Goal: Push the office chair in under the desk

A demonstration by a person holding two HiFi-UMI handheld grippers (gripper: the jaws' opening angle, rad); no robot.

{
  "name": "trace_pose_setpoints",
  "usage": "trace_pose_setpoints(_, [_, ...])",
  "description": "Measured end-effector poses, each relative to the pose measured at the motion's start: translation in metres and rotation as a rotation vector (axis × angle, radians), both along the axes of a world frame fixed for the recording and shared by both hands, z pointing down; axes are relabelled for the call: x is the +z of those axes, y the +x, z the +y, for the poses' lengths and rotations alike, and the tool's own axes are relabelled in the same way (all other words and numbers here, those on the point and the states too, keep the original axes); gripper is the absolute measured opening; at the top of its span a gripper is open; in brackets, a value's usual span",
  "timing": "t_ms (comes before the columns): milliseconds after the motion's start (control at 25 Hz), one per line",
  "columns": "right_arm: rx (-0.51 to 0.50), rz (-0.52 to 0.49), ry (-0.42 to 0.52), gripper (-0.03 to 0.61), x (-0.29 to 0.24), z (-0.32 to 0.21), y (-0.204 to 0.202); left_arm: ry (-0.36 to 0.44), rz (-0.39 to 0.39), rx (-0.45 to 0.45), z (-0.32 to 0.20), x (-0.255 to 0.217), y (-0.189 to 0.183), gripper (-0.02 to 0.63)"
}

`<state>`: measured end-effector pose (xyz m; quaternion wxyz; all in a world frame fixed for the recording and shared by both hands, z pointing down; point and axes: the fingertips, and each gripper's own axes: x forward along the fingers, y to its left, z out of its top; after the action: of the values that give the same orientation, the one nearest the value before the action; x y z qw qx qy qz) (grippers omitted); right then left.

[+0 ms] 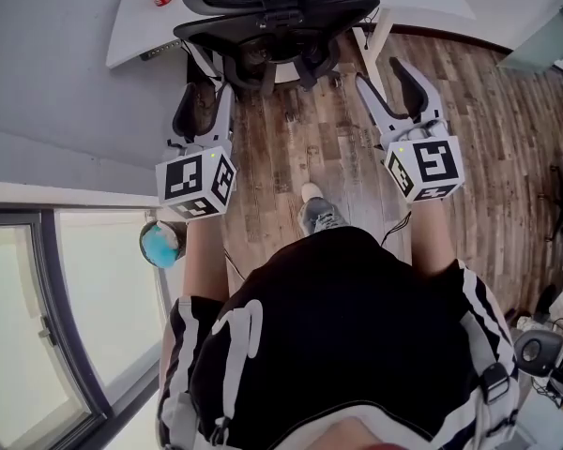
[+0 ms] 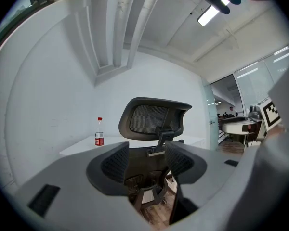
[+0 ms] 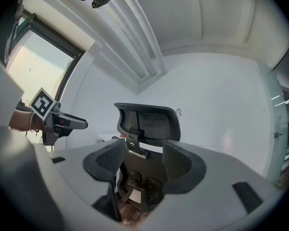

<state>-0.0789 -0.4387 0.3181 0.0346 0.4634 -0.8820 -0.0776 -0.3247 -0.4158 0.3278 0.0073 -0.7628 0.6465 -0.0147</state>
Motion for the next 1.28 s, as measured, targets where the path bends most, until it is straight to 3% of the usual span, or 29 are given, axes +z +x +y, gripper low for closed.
trace_pose_setpoints(760, [-0.01, -0.017, -0.012, 0.255, 0.013, 0.079, -0.003, -0.006, -0.003, 0.044, 0.071, 0.014, 0.027, 0.227])
trace_pose_setpoints(1280, [-0.016, -0.012, -0.016, 0.23, 0.023, 0.103, 0.0, -0.003, -0.001, 0.031, 0.101, 0.025, 0.032, 0.172])
